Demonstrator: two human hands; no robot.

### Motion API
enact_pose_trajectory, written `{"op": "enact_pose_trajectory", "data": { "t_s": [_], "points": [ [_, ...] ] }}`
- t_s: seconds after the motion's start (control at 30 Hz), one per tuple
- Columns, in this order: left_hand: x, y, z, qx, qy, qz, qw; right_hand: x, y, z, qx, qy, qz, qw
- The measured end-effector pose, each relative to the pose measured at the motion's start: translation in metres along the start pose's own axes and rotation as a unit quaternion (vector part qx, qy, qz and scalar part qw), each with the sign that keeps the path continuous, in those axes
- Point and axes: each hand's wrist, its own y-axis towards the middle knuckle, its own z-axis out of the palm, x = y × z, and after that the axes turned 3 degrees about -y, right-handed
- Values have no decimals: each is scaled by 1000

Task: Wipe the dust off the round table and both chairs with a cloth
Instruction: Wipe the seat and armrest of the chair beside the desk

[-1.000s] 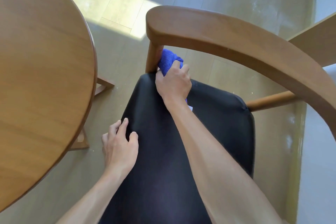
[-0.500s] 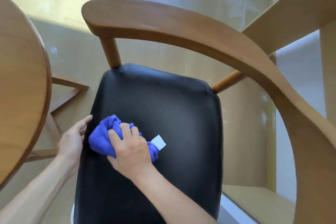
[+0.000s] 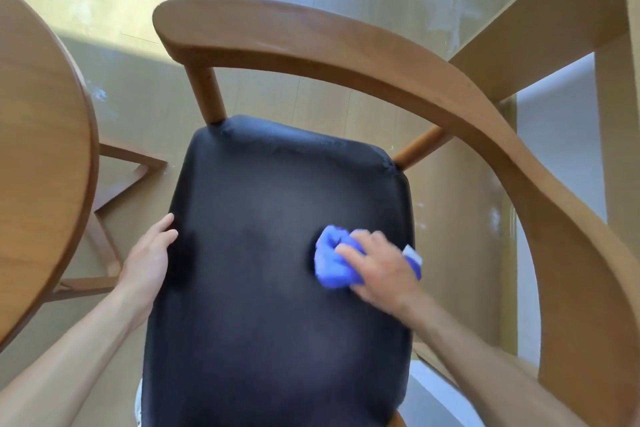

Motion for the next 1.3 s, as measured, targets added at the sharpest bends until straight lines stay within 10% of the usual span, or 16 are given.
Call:
{"op": "enact_pose_trajectory", "data": {
  "t_s": [0.23, 0.43, 0.9, 1.13, 1.3],
  "points": [
    [9, 5, 0, -11, 14, 18, 1000, -73, 33, 2, -74, 65, 320, 942],
    [15, 2, -3, 0, 10, -3, 1000, -53, 38, 5, -164, 211, 513, 816],
    [50, -32, -30, 32, -9, -34, 999, 202, -20, 46, -86, 105, 202, 970],
    [82, -55, -65, 15, 8, -60, 998, 248, -39, 39, 123, 133, -180, 967],
    [84, -55, -77, -13, -9, -74, 997, 192, 38, 9, -15, 84, -100, 991]
  ]
}}
